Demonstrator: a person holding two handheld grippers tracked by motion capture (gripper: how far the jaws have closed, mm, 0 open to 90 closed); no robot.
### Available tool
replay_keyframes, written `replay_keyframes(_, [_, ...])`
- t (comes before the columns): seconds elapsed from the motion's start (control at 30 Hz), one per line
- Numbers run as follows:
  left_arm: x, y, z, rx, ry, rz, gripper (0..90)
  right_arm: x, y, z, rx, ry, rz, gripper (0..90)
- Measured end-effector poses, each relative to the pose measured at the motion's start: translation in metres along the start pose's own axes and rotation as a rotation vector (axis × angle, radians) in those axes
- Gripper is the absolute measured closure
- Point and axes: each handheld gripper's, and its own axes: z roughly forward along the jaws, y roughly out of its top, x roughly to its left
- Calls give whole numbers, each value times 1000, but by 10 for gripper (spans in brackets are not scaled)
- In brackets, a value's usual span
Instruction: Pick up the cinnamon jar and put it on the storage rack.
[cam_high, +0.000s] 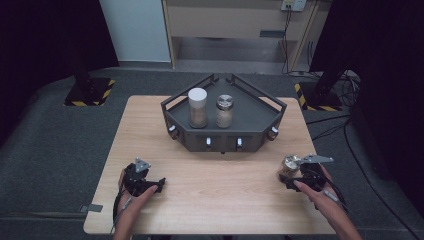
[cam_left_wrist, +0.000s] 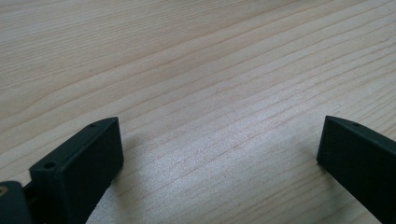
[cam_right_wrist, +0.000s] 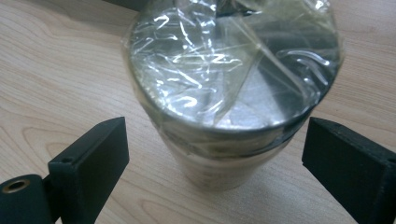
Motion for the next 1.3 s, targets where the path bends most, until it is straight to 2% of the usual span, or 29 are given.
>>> replay_keyframes(0.23, [0,0,0,0,0,0,0,-3,3,3,11,3,10,95])
replay_keyframes(0.8, [0,0,0,0,0,0,0,0,9,11,20,-6,-2,151])
replay_keyframes(1.3, [0,0,0,0,0,0,0,1,10,18,24,-9,-9,260])
